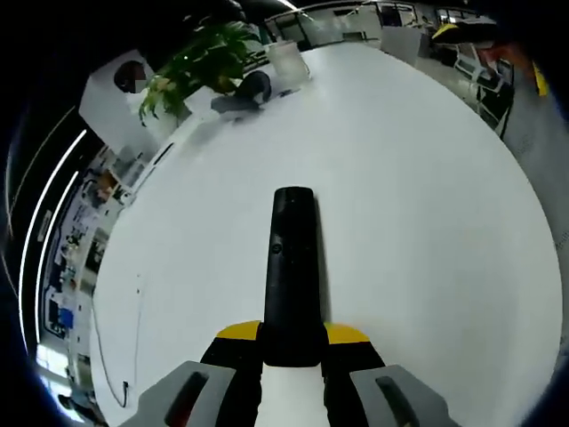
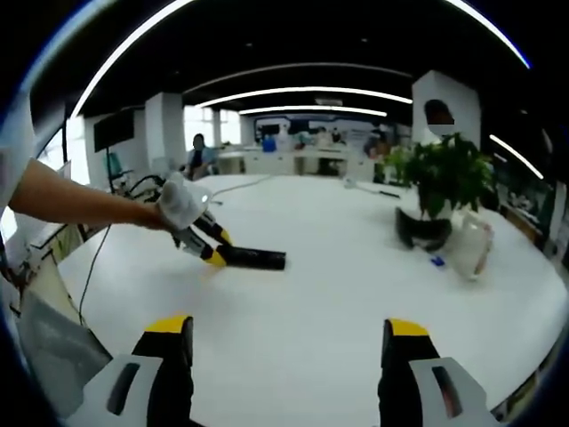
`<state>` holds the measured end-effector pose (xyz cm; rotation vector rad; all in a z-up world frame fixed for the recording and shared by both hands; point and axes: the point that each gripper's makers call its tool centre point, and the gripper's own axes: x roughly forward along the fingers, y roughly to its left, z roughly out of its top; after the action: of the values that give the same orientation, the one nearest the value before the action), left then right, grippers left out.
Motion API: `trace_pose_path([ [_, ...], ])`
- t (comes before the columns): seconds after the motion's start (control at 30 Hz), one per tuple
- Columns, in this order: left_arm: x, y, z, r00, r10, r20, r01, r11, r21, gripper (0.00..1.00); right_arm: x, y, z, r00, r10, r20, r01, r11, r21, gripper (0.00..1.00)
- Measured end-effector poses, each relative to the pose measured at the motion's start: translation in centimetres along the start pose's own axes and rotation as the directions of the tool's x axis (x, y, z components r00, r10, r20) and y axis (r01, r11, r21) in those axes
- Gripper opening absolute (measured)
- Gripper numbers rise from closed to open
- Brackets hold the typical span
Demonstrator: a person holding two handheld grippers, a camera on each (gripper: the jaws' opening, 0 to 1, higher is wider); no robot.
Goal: Press the specified remote control buttons in sequence, fully releasing each button before pressing the next.
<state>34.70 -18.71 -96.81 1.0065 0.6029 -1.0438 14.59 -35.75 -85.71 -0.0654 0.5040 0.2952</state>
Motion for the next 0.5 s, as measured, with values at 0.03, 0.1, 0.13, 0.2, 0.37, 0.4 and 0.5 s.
trace_pose_path([
  [0.03, 0.1, 0.3, 0.0, 1.000, 0.006, 0.000, -0.006, 1.000, 0.003, 0.24, 0.0, 0.0, 0.0, 1.000, 0.002, -0.002, -0.002, 1.000, 0.000, 0.86],
  [0.1, 0.4, 0.8, -0.1, 1.000, 0.019, 0.003, -0.019, 1.000, -0.010, 0.24, 0.1, 0.0, -0.1, 1.000, 0.002, -0.007, -0.002, 1.000, -0.004, 0.86],
  [0.13, 0.5, 1.1, 0.0, 1.000, 0.020, 0.009, -0.020, 1.000, -0.015, 0.24, 0.1, 0.0, -0.2, 1.000, 0.001, -0.010, -0.001, 1.000, -0.004, 0.86],
  [0.2, 0.6, 1.5, 0.0, 0.999, 0.030, 0.021, -0.029, 0.999, -0.034, 0.24, 0.1, 0.0, -0.3, 1.000, 0.002, -0.014, -0.002, 1.000, -0.001, 0.86],
  [0.37, 0.6, 1.7, 0.0, 0.999, 0.022, 0.044, -0.021, 0.999, -0.030, 0.24, 0.2, 0.0, -0.3, 1.000, 0.004, -0.020, -0.004, 1.000, 0.002, 0.86],
  [0.4, 0.6, 1.6, 0.0, 0.999, 0.023, 0.044, -0.022, 0.999, -0.035, 0.24, 0.2, 0.0, -0.3, 1.000, 0.004, -0.020, -0.004, 1.000, 0.002, 0.86],
  [0.5, 0.6, 1.7, 0.0, 0.999, 0.036, 0.040, -0.034, 0.997, -0.062, 0.24, 0.2, 0.1, -0.4, 1.000, 0.008, -0.022, -0.008, 1.000, 0.000, 0.86],
])
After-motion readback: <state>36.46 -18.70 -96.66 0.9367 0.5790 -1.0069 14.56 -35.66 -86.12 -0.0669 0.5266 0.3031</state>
